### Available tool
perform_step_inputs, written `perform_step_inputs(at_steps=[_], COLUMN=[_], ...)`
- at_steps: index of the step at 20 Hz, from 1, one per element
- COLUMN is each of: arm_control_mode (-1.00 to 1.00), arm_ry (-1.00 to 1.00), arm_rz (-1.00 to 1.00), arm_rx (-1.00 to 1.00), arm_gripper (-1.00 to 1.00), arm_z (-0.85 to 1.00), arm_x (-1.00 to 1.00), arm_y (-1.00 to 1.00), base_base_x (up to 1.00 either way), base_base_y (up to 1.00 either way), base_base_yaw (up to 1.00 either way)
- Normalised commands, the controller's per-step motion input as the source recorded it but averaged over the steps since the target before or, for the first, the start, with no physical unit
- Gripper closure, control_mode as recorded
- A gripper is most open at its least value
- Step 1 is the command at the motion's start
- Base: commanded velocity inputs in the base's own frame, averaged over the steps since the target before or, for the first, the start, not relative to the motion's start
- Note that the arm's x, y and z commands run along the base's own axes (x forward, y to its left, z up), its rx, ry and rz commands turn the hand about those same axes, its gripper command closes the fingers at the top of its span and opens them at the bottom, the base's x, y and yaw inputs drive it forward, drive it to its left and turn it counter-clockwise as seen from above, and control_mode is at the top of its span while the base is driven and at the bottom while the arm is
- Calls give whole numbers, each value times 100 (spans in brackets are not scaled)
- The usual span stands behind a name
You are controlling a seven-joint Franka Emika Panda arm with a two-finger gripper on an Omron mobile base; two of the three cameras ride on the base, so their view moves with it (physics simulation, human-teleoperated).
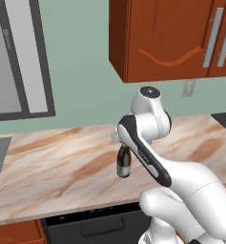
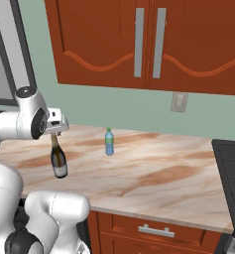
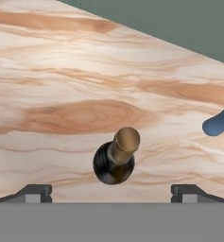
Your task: Move the drinks to the dining counter.
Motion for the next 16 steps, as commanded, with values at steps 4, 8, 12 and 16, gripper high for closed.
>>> perform_step_inputs(at_steps=[4,8,12,16], arm_control_mode=[-100,-100,-100,-100], arm_ry=[-2,-1,0,-3], arm_rz=[0,0,0,0], arm_rx=[0,1,5,2], arm_gripper=[-100,-100,-100,-100], arm_z=[-4,-11,-12,-3], arm_x=[2,0,3,6], arm_y=[0,0,0,0], base_base_x=[0,0,0,0], base_base_y=[0,0,0,0], base_base_yaw=[0,0,0,0])
